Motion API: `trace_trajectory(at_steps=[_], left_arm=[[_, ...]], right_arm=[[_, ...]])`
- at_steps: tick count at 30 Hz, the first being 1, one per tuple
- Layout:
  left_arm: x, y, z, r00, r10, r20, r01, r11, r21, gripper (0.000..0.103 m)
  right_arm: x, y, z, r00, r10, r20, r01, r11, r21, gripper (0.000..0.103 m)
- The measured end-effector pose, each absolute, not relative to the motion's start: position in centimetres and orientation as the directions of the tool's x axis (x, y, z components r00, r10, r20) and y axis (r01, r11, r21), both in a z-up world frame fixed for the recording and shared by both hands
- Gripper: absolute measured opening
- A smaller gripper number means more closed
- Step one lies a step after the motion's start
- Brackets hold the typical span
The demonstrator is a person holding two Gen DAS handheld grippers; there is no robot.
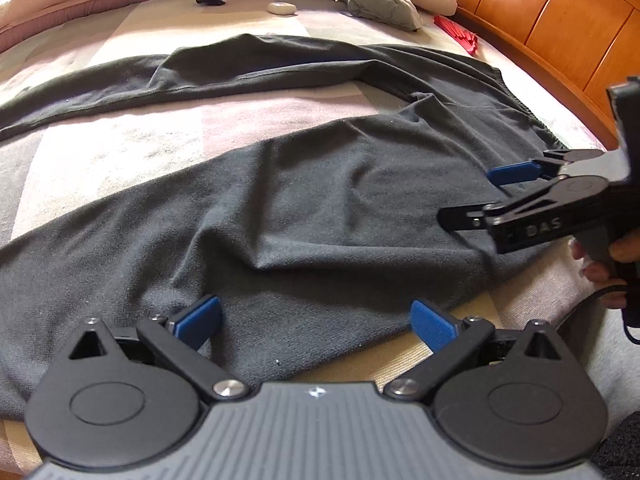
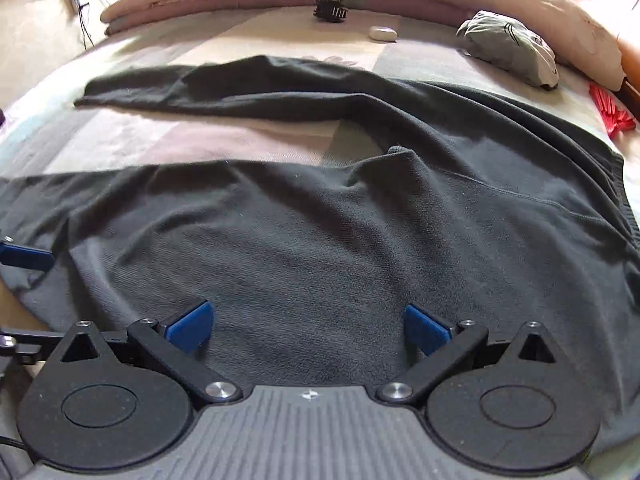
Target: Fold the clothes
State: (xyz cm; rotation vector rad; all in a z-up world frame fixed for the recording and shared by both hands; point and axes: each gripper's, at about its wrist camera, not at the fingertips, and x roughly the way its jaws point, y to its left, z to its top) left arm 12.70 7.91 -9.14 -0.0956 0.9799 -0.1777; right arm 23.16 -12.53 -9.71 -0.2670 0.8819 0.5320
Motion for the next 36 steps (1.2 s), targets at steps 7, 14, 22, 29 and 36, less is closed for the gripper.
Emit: trace_trajectory(at_steps=[7,14,22,29,36], left_arm=[[11.4,8.6,-8.9,0.523,-0.219,-0.824,0.133,0.976,-0.175,0.101],[11.9,10.5,-7.4,0.57,-0.175,-0.803,0.079,0.984,-0.159,0.101],[11.0,13.4,-8.9,0.531,-0.126,-0.838,0.016,0.99,-0.139,0.101],[9.9,18.5,-7.5,0.566,-0.011,-0.824,-0.131,0.986,-0.103,0.101],[8.2,22.1,-9.4,0.551,0.036,-0.834,-0.235,0.965,-0.114,0.101]], right_arm=[[26.2,-13.9,-9.8,0.564,0.276,-0.779,-0.431,0.902,0.007,0.103],[23.2,-11.6,-8.2,0.528,0.361,-0.769,-0.515,0.856,0.048,0.103],[24.0,-10.4,-9.8,0.546,0.345,-0.763,-0.509,0.861,0.025,0.103],[23.8,-10.0,-9.0,0.528,0.312,-0.789,-0.47,0.882,0.034,0.103],[22.2,-9.1,-9.8,0.516,0.347,-0.783,-0.517,0.855,0.037,0.103]])
